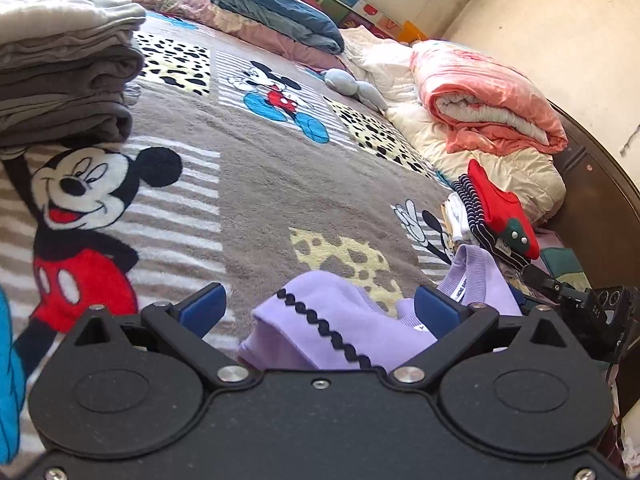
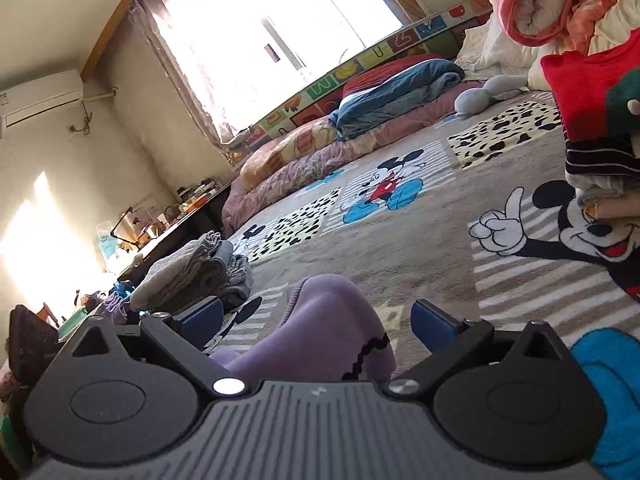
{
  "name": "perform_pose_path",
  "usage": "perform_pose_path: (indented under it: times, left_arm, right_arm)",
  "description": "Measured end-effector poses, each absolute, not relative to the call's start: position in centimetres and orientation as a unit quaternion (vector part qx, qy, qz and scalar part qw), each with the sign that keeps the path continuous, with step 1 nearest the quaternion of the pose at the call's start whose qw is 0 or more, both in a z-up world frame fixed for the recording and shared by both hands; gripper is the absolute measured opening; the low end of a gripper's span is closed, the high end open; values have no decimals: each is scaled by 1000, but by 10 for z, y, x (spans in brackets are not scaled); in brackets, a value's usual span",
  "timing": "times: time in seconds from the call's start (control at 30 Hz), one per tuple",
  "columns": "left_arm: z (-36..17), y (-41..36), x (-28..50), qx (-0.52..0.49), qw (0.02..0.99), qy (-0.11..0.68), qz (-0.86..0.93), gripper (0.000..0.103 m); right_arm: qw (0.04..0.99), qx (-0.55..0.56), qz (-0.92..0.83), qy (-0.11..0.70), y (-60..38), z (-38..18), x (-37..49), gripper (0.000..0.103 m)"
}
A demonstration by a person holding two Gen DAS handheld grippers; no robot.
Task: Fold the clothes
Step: 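Reach both grippers to the lavender sweatshirt and grasp its cuffs, then lift the sweatshirt by its cuffs with both grippers, shaking it open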
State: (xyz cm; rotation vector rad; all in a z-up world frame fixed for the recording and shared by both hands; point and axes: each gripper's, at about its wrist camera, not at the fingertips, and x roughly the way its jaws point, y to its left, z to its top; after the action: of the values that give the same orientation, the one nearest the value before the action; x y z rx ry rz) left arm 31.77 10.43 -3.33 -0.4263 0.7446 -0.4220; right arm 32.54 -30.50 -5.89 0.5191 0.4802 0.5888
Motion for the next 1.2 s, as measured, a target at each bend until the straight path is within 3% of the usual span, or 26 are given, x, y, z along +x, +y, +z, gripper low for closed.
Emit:
perform_pose_path:
  times: [0.23,0.33,0.47,0.53,0.6,0.93,1.2]
  left_arm:
    - [-64,100,374,-204,849,398,-283,100]
    - [-65,95,374,-188,833,410,-320,76]
    - [-49,89,348,-138,835,393,-360,68]
    - [-40,89,333,-126,838,383,-368,67]
    - [-32,92,316,-121,842,373,-370,67]
    - [-3,89,219,-56,861,346,-369,67]
    - [-7,68,147,23,868,337,-363,67]
  right_arm:
    - [859,305,345,224,-313,-79,349,100]
    - [845,317,364,230,-308,-87,352,100]
    - [826,327,399,226,-307,-90,349,90]
    - [818,336,414,217,-310,-86,345,80]
    - [809,342,430,208,-313,-82,339,78]
    - [817,267,475,189,-311,-45,271,77]
    - [859,104,461,196,-286,-18,190,77]
